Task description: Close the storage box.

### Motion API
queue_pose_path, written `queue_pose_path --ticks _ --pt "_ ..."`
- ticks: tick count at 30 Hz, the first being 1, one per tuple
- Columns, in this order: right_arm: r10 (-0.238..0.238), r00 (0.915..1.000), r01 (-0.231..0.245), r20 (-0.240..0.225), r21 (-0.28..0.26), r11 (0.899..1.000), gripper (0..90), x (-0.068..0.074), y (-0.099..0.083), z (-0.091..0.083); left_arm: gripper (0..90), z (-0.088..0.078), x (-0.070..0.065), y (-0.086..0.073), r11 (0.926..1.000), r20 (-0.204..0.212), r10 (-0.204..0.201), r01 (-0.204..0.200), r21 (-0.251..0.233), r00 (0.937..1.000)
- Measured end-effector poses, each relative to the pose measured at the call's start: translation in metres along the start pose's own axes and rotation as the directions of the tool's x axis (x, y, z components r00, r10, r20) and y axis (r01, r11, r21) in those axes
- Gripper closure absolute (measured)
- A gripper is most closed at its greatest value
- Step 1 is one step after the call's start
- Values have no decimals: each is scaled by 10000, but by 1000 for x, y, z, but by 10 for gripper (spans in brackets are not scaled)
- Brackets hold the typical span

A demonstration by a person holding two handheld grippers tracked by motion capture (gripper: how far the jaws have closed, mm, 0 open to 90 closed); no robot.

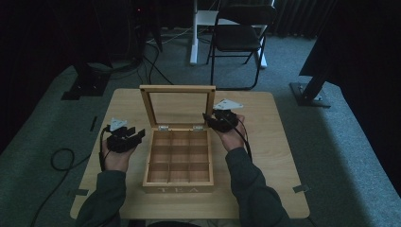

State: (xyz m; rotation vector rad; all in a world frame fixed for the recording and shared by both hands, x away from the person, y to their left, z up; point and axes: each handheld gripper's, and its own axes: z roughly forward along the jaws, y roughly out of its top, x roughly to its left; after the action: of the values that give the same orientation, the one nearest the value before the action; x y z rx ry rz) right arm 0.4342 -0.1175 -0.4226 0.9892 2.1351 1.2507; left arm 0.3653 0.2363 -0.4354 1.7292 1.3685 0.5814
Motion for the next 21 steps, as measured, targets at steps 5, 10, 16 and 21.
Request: queue_pose_path --ticks 5,10,16,21 --pt "-35 10000 35 -3 -99 9999 597 4 -4 -5 626 2 -6 15 9997 93 217 -216 -96 9997" --pt "-190 9998 191 24 -161 9997 584 9 -7 -8 638 4 -12 24 9994 176 321 -318 -159 9993" --pt "-196 9998 196 6 -180 9996 579 11 -9 -10 715 1 -16 27 9987 207 379 -372 -351 9991" --pt "-179 9998 179 -29 -235 9996 577 12 -11 -13 747 -2 -18 28 9980 258 536 -527 -345 9982"
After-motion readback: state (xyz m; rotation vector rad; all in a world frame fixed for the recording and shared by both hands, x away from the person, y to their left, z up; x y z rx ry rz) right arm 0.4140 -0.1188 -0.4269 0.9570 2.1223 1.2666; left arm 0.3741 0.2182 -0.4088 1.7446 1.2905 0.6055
